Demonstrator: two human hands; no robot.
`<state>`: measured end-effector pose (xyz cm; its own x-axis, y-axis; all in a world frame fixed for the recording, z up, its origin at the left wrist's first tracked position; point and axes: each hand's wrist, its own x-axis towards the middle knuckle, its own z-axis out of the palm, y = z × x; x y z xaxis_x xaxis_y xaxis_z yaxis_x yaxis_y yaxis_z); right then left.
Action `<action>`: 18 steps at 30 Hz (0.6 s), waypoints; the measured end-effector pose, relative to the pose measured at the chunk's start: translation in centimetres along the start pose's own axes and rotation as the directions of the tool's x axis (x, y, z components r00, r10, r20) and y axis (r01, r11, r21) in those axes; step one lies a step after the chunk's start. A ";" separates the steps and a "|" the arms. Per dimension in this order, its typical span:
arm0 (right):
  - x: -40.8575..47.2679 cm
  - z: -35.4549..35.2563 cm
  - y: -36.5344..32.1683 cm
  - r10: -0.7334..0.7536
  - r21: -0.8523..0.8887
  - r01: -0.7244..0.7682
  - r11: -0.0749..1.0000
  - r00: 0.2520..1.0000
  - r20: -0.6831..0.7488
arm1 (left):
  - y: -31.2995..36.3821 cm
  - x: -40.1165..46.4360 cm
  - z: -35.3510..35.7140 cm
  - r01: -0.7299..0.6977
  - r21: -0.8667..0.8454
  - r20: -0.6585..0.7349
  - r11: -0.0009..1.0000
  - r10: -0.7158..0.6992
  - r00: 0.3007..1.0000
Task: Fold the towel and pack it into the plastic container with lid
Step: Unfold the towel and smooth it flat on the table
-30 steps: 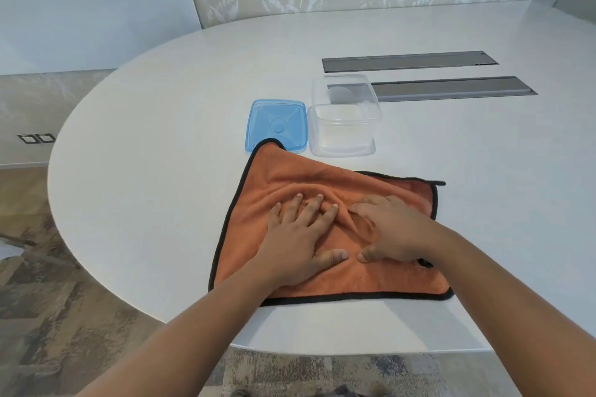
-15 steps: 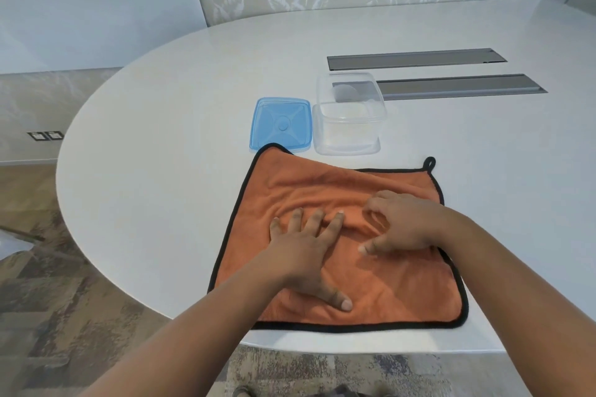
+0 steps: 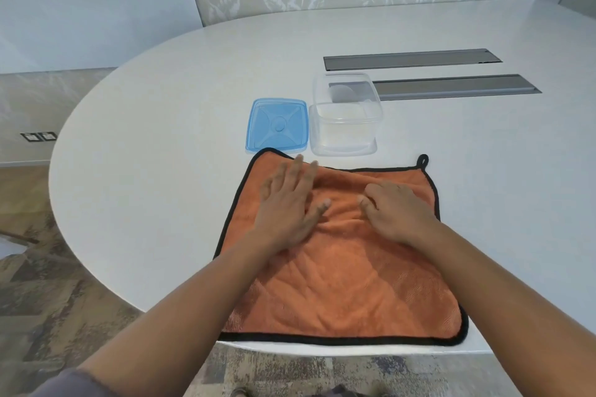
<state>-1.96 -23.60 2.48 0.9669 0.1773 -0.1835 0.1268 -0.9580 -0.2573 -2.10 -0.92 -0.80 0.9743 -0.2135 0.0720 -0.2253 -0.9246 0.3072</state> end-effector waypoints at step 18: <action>2.2 1.7 2.0 0.047 -0.028 -0.045 0.999 0.998 0.043 | -0.7 0.2 0.7 0.263 0.166 0.229 0.950 -0.296 0.927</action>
<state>0.01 -24.80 -0.05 0.9614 0.1419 -0.2358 0.0888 -0.9709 -0.2224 -1.75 -0.51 -1.67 0.9704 0.0039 -0.2414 0.0420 -0.9873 0.1530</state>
